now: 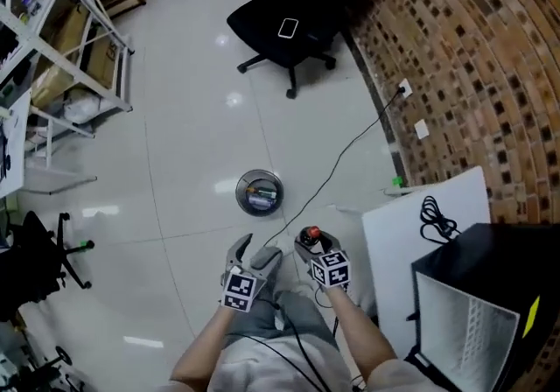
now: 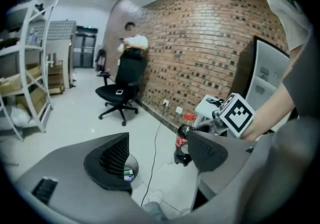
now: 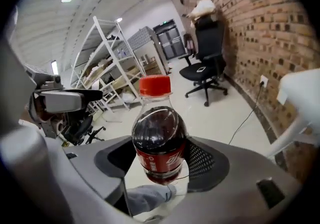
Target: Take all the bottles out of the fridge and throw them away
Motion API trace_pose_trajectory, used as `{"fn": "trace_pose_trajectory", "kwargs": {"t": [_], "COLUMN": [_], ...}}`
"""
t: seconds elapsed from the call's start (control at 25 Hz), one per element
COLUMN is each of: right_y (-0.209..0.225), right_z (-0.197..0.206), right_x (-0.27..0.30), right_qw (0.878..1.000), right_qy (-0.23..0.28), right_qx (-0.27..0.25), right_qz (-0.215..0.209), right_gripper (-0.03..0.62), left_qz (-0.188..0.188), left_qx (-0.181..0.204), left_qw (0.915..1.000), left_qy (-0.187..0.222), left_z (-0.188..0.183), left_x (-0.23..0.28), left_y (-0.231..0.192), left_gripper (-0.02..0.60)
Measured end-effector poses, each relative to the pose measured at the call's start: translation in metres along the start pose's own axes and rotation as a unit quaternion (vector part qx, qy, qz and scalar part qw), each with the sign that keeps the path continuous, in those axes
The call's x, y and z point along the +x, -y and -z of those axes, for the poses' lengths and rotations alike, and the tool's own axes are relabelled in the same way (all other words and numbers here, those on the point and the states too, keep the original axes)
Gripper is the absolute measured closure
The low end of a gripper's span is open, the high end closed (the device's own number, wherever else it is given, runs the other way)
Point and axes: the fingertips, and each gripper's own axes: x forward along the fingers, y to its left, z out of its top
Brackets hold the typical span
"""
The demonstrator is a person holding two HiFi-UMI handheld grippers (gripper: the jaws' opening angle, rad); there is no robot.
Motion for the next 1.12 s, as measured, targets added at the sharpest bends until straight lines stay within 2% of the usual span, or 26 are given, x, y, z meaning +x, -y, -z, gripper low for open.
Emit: {"fn": "trace_pose_trajectory", "kwargs": {"t": [0.16,0.28,0.52,0.64,0.8,0.88,1.04,1.12], "right_y": [0.030,0.049,0.076,0.081,0.084,0.077,0.074,0.073], "right_z": [0.030,0.070,0.122,0.149,0.190,0.188,0.175,0.169], "right_x": [0.143,0.236,0.361,0.387,0.390,0.391,0.388,0.378], "right_qw": [0.999,0.995,0.990,0.987,0.977,0.979,0.982,0.983], "right_qy": [-0.049,-0.091,-0.139,-0.160,-0.212,-0.204,-0.183,-0.179], "right_qx": [0.002,-0.005,0.002,0.003,-0.015,-0.023,0.034,0.038], "right_qz": [-0.014,-0.028,-0.012,0.002,0.003,-0.011,-0.009,-0.013], "right_gripper": [0.273,0.273,0.273,0.272,0.267,0.267,0.267,0.267], "left_qz": [-0.057,-0.100,-0.141,-0.150,-0.151,-0.147,-0.141,-0.137], "left_qx": [-0.049,-0.080,-0.122,-0.136,-0.154,-0.158,-0.164,-0.166], "left_qw": [0.9969,0.9909,0.9812,0.9777,0.9743,0.9743,0.9740,0.9743], "left_qy": [-0.026,-0.042,-0.049,-0.056,-0.064,-0.066,-0.067,-0.068], "left_z": [0.066,0.110,0.175,0.200,0.219,0.221,0.221,0.218], "left_x": [0.039,0.057,0.074,0.076,0.081,0.081,0.079,0.079], "left_y": [-0.072,-0.106,-0.153,-0.162,-0.157,-0.150,-0.145,-0.141], "left_gripper": [0.218,0.218,0.218,0.218,0.218,0.218,0.218,0.218]}}
